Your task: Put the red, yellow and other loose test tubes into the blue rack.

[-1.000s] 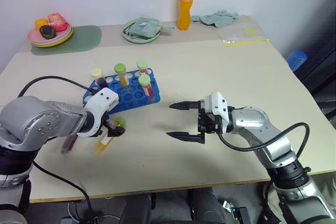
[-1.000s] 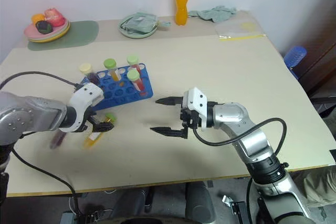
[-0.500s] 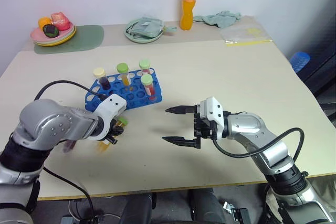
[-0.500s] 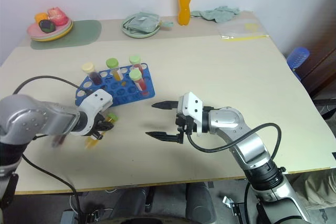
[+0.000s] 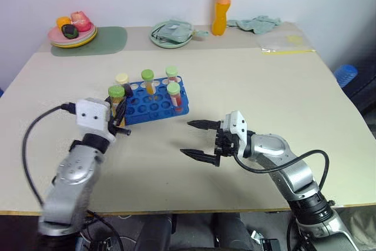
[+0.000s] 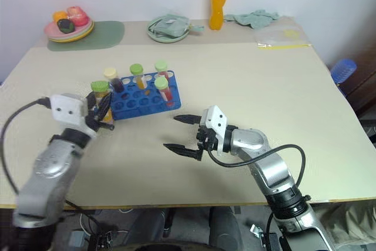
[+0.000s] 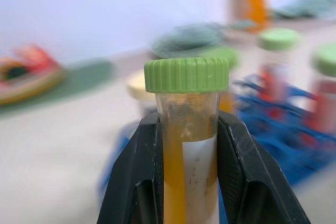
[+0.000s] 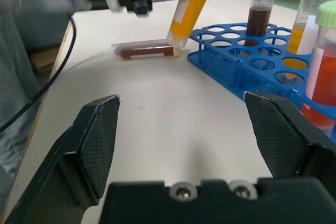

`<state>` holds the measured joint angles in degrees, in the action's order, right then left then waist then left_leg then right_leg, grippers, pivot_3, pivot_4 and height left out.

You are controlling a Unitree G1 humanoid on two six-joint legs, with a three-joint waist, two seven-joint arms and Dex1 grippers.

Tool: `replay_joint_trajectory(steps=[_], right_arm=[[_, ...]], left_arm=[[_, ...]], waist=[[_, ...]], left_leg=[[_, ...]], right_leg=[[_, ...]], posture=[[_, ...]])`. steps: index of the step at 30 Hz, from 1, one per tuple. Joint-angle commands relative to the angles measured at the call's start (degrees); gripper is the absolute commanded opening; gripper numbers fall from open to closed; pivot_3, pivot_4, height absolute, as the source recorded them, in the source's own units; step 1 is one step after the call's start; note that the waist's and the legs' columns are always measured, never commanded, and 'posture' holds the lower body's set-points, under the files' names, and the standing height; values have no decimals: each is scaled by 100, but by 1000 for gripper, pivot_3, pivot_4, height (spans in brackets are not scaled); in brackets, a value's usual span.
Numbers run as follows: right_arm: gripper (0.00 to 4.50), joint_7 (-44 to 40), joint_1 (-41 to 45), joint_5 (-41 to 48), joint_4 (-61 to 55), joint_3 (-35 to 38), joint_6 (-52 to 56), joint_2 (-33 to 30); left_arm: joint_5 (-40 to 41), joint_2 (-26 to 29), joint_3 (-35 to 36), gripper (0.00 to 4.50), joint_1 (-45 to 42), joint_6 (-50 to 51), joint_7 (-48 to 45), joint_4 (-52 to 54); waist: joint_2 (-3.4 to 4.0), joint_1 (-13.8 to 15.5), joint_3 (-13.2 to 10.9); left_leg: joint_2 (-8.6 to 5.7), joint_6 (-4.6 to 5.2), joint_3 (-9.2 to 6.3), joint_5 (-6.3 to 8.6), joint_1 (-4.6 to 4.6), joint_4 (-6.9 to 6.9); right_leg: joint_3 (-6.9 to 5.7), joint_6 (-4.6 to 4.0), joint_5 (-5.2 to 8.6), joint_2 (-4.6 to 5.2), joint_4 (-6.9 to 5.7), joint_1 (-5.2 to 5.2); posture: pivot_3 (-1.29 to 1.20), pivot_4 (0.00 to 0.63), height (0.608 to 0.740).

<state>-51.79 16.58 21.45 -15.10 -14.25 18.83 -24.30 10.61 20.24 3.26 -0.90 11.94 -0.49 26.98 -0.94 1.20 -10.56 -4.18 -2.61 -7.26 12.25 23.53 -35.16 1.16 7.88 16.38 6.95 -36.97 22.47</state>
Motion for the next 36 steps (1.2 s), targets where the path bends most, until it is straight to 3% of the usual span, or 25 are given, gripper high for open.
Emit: replay_joint_trajectory(steps=[1,4,10,22,36], right_arm=[[4213,60,48,20,-47,64,-96,105],[4213,111,48,36,-28,88,-62,165],[4213,231,-1,65,-68,114,-5,210],[4213,359,-62,93,-156,154,69,191],[4213,399,-130,147,-208,158,122,210]], left_arm=[[-881,-648,-319,761,-367,-1267,581,-602],[-1051,-1055,-447,761,-552,-1951,577,-1302],[-1117,-1348,-492,761,-942,-2674,372,-2118],[-1014,-1749,-436,761,-1351,-3000,156,-2837],[-1193,-1798,-379,761,-1479,-3212,224,-3254]], waist=[[-3,-1,2],[0,-61,6],[-1,-74,6],[-2,-68,6],[-2,-65,6]], left_leg=[[-1,1,-1,0,1,-1],[0,1,0,0,0,0],[2,1,2,0,-2,0],[1,2,2,0,-2,-4],[1,2,1,0,-2,-4]], right_leg=[[-1,9,-5,0,1,0],[-1,11,-6,-2,-7,5],[0,11,-6,-9,-13,9],[-2,12,-6,-9,-13,7],[-3,12,-6,-10,-15,7]], posture=[[0,150,740],[0,150,740],[0,150,740],[0,150,740],[0,150,740]])
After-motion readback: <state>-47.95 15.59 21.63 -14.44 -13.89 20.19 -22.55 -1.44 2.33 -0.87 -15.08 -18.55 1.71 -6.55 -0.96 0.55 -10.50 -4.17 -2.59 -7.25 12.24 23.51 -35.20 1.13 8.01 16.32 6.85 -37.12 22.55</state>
